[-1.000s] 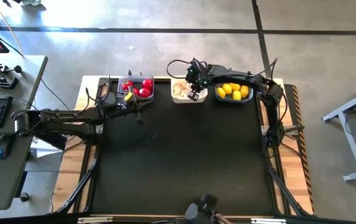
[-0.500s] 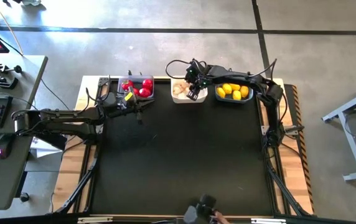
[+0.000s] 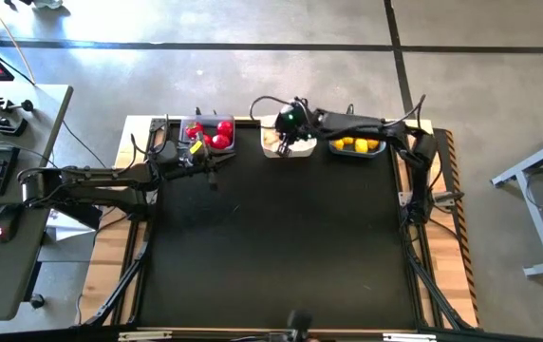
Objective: Sort produce into baskets
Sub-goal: Return to Home Position
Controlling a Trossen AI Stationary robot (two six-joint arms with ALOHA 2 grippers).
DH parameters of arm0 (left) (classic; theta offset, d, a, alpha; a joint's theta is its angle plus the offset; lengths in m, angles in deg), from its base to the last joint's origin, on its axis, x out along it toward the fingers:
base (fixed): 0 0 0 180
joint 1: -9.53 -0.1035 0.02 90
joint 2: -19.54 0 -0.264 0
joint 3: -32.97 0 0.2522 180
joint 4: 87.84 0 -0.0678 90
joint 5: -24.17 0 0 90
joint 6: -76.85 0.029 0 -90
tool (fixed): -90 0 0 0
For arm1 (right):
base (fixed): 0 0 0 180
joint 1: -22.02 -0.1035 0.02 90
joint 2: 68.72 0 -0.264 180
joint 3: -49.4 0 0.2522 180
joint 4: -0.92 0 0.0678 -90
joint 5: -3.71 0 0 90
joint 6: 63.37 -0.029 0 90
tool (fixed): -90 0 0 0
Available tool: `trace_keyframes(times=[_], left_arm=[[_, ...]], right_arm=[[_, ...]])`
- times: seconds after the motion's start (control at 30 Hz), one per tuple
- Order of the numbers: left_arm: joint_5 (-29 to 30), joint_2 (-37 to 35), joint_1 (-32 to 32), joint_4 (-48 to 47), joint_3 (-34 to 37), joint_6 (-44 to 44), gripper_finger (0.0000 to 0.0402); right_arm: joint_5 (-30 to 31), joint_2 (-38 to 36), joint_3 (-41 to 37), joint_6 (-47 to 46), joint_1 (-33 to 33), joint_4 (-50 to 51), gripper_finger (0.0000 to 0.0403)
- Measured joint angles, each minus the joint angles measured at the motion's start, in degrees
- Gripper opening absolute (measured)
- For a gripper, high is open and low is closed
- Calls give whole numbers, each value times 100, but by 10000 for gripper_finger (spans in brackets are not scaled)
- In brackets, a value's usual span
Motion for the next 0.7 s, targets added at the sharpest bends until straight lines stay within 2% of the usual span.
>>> trace_keyframes(times=[0.3, 0.53, 0.7], left_arm=[[-269, 0, 6, -3, 0, 73, 14], [-262, 0, 13, 8, -2, 75, 14], [-252, -55, 13, 52, -3, 178, 14]], right_arm=[[55, -1261, -2547, -273, -592, -3103, 1], [-222, -2438, -4425, -624, -829, -4422, 0], [-604, -3412, -5555, -695, -763, -4818, 0]])
